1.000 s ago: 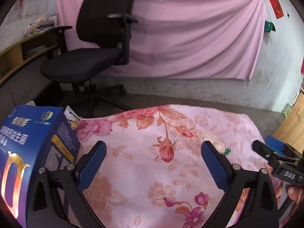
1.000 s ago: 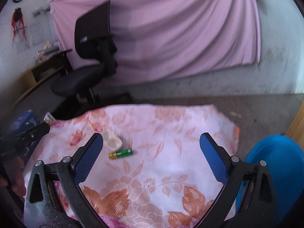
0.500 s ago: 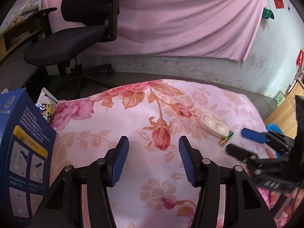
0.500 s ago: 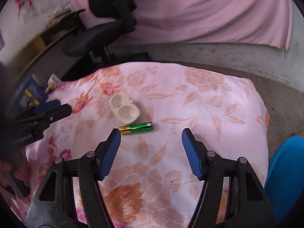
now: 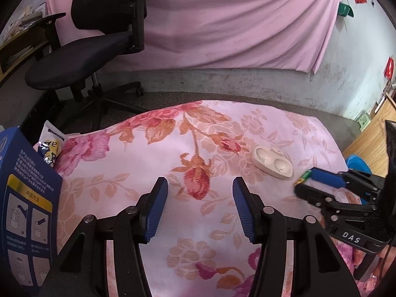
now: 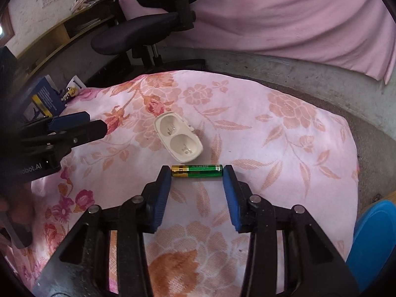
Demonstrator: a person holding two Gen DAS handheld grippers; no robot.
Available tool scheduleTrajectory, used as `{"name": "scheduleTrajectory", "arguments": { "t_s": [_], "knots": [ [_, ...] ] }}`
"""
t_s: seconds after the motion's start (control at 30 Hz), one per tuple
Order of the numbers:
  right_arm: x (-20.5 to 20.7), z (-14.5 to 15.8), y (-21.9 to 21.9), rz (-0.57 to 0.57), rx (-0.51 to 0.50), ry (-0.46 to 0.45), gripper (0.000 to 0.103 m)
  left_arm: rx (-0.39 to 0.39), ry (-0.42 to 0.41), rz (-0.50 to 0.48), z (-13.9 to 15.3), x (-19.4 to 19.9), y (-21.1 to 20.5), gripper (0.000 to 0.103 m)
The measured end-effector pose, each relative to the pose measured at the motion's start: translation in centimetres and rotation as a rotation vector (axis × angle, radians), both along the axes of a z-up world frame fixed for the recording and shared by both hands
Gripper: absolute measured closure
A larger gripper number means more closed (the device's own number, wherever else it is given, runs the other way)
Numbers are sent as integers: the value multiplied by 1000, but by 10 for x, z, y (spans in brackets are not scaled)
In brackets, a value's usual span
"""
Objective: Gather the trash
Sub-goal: 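Grasp the green battery with the right tool while the left tool grasps the white earbud case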
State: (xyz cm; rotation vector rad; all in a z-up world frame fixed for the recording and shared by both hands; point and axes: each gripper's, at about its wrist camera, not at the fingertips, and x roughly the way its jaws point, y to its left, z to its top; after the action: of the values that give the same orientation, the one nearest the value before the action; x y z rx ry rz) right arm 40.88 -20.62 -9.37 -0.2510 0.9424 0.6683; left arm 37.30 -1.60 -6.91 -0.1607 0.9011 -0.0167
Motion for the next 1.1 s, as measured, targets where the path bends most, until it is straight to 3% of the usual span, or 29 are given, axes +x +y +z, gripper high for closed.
{"name": "scheduleTrajectory", "arguments": {
  "t_s": [0.17, 0.23, 0.37, 0.57, 0.87, 0.93, 1.1],
  "knots": [
    [-2, 3, -26, -68, -39, -32, 32, -21, 6, -76, -1, 7, -21, 54],
    [1, 7, -43, -111, -14, -28, 32, -28, 19, -112, -3, 14, -29, 46],
    [8, 12, -69, -175, 43, -11, 32, 4, 18, -163, -4, 25, -47, 40],
    [12, 17, -90, -225, 78, -10, 32, 5, 75, -214, -17, 43, -66, 40],
    [15, 15, -95, -241, 108, 8, 32, 64, 79, -227, -26, 59, -81, 40],
    [14, 15, -93, -240, 102, 4, 32, 71, 74, -236, -27, 58, -83, 50],
    [13, 14, -93, -238, 101, 0, 32, 86, 47, -250, -24, 51, -88, 51]
  ]
}}
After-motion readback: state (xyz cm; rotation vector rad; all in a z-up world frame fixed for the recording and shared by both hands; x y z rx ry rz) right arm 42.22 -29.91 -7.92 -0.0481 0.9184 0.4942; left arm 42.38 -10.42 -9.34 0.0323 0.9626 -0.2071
